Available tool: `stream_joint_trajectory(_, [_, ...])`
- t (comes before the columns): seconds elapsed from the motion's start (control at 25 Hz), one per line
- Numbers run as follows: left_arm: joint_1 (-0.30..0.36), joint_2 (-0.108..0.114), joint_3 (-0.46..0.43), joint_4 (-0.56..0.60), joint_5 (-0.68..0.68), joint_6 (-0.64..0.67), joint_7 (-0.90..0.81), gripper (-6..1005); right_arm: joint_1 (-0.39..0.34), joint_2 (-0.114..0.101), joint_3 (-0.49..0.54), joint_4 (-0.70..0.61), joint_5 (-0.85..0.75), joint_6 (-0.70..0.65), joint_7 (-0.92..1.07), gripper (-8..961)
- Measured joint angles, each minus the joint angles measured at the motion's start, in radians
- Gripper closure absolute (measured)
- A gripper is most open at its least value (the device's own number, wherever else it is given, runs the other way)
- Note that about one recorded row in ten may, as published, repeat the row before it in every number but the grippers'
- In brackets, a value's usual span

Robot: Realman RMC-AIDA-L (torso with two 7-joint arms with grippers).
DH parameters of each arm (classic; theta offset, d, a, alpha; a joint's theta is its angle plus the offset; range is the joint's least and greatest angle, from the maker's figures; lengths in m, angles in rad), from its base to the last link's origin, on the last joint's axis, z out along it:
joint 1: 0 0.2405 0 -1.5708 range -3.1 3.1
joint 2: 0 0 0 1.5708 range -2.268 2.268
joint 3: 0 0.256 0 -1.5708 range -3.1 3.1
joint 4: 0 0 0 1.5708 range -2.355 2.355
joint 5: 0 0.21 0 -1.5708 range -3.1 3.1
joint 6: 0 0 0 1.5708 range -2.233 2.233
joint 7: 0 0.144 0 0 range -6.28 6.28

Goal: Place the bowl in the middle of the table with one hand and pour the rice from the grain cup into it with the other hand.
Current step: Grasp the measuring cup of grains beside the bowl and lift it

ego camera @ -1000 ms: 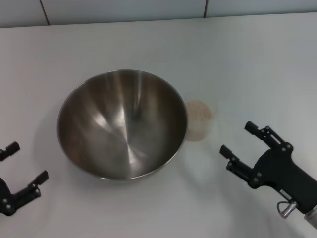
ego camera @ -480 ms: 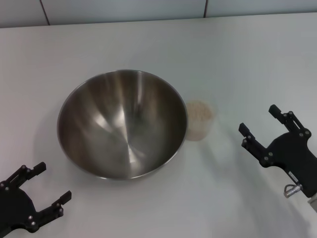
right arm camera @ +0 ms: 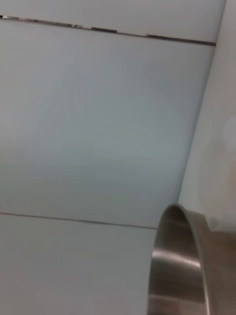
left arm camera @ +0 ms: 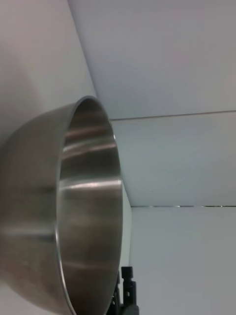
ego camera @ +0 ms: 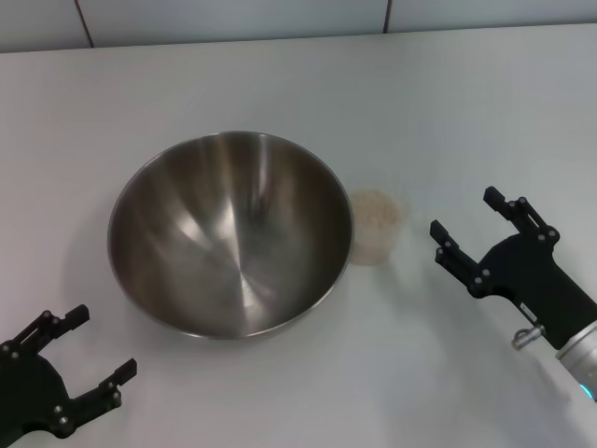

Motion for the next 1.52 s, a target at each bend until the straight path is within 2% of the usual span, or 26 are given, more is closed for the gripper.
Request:
stream_joint_trajectory(1.04, [-0.001, 0.000, 0.004, 0.001, 0.000, 0.024, -0.026, 131, 0.074, 0.002, 0.009, 0.023, 0.062, 0.113, -0.010, 169])
stream_joint_trajectory(1.52, [-0.003, 0.002, 0.003, 0.003, 0.003, 0.026, -0.031, 133, 0.114, 0.002, 0.009, 0.033, 0.069, 0.173, -0.010, 208])
